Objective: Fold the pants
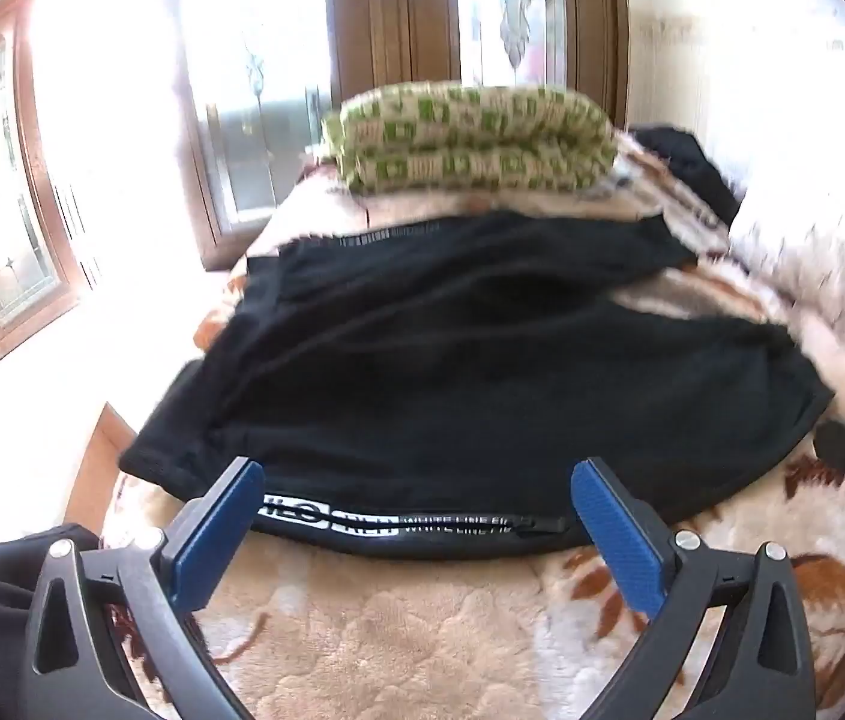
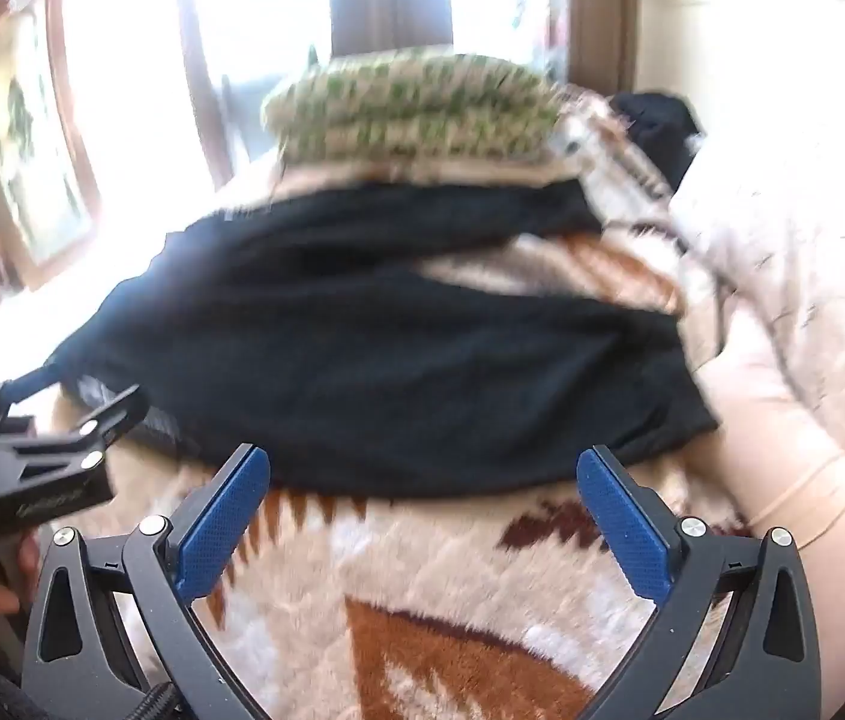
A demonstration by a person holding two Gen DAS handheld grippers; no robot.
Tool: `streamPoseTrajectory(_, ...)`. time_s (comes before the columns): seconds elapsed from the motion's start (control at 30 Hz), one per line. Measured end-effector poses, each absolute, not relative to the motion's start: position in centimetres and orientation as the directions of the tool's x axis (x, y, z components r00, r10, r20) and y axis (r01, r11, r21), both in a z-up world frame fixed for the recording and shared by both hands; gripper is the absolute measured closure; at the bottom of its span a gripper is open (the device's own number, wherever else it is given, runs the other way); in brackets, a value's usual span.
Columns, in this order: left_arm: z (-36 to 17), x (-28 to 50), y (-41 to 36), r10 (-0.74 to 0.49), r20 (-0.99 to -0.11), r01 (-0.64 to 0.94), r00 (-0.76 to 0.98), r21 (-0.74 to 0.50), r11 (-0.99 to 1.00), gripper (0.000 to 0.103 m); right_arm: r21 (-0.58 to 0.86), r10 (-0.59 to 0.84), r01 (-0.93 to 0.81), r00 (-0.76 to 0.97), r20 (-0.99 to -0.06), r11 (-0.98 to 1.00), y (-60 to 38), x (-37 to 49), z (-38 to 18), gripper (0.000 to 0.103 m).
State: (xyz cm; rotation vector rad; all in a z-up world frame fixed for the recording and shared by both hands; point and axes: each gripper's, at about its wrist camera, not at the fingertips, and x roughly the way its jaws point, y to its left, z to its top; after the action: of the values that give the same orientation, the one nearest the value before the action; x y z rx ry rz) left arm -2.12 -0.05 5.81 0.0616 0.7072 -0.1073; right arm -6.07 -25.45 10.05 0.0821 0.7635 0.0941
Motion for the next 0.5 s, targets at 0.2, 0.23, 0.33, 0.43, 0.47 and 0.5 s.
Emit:
streamPoseTrajectory(0.2, 5.8, -2.1, 1.6, -0.093, -0.631, 0.094, 0.770, -0.033, 0.995, 0.000, 0.117, 0.101, -0.037, 0.791, -0.603, 0.992, -25.7, -7.2, 11.3, 0.000)
streamPoseTrajectory(0.23, 5.5, -1.8, 1.8, -0.091, -0.636, 0.089, 0.766, -0.035, 0.995, 0.000, 0.106, 0.095, -0.038, 0.791, -0.605, 0.994, -25.4, -7.0, 11.3, 0.000)
streamPoseTrajectory(0.33, 5.7, -2.5, 2.1, -0.082, -0.631, 0.073, 0.771, -0.040, 0.997, 0.000, 0.088, 0.102, -0.060, 0.786, -0.610, 0.994, -25.8, -6.7, 10.8, 0.000)
streamPoseTrajectory(0.43, 5.8, -3.0, 2.1, -0.073, -0.628, 0.054, 0.775, -0.050, 0.997, 0.000, 0.087, 0.110, -0.072, 0.784, -0.611, 0.994, -26.0, -6.9, 10.3, 0.000)
streamPoseTrajectory(0.47, 5.9, -3.0, 2.2, -0.070, -0.632, 0.051, 0.772, -0.049, 0.998, 0.000, 0.087, 0.111, -0.073, 0.783, -0.612, 0.993, -26.0, -7.0, 10.2, 0.000)
streamPoseTrajectory(0.5, 5.8, -3.0, 2.2, -0.067, -0.635, 0.047, 0.770, -0.049, 0.998, 0.000, 0.087, 0.109, -0.070, 0.781, -0.615, 0.994, -25.8, -6.9, 10.3, 0.000)
